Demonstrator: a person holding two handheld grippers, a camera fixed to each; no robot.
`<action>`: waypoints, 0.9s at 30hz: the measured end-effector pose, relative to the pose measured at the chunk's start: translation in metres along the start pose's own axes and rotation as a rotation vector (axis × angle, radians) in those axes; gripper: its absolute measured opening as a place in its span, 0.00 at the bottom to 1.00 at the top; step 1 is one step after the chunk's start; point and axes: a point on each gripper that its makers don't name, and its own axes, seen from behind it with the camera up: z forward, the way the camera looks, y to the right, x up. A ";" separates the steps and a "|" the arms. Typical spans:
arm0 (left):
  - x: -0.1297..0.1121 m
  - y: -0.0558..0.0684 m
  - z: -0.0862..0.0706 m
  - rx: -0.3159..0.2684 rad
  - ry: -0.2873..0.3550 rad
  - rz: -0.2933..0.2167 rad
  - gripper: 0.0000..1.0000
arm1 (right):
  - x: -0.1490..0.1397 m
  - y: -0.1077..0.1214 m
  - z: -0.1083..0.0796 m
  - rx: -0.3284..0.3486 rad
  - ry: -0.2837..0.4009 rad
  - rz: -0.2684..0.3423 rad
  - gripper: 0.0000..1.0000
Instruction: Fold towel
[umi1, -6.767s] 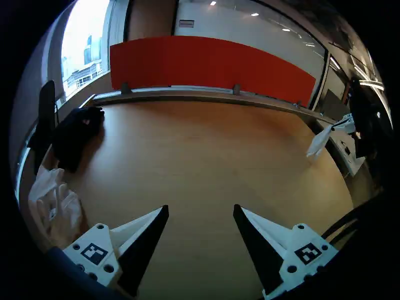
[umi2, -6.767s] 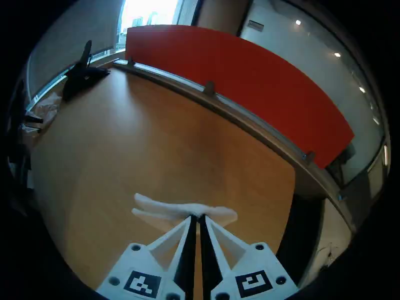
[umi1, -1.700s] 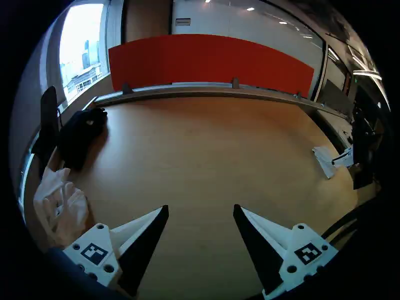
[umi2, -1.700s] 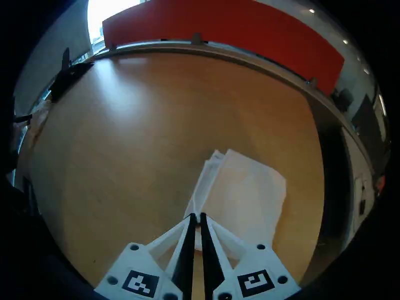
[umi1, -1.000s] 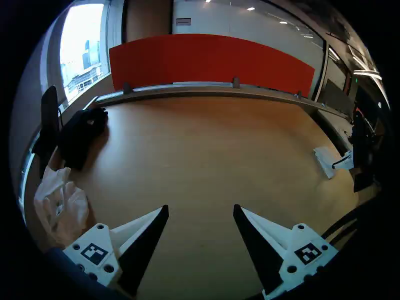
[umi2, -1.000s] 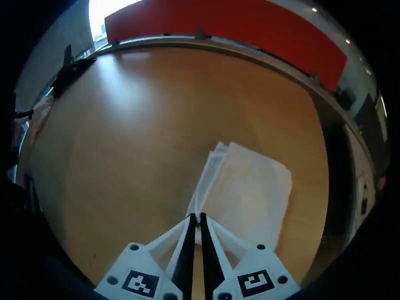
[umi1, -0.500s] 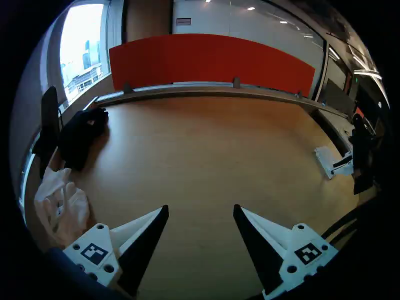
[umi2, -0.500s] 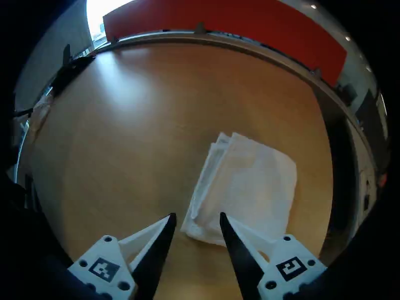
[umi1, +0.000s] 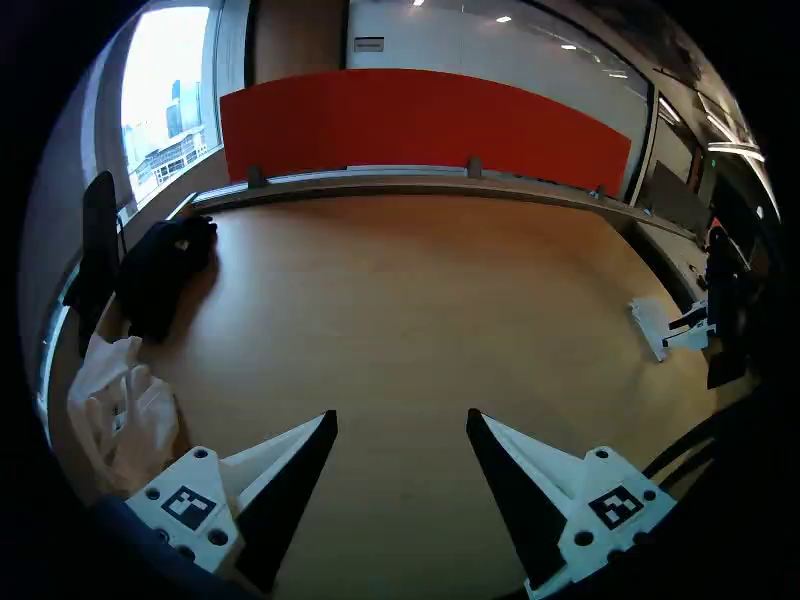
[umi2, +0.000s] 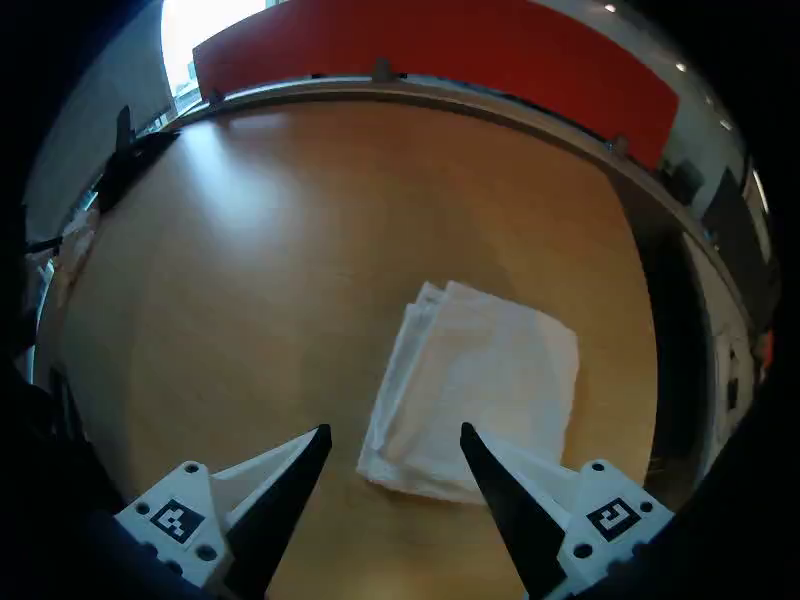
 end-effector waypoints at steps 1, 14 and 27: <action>0.001 0.000 0.000 0.000 0.001 0.000 0.96 | 0.002 -0.001 -0.001 -0.002 0.007 0.003 1.00; 0.014 -0.003 0.008 -0.014 0.015 0.000 0.96 | 0.044 -0.004 -0.014 -0.069 0.185 0.128 1.00; 0.024 -0.004 0.018 -0.028 0.019 0.008 0.96 | 0.100 -0.005 -0.042 -0.124 0.484 0.272 1.00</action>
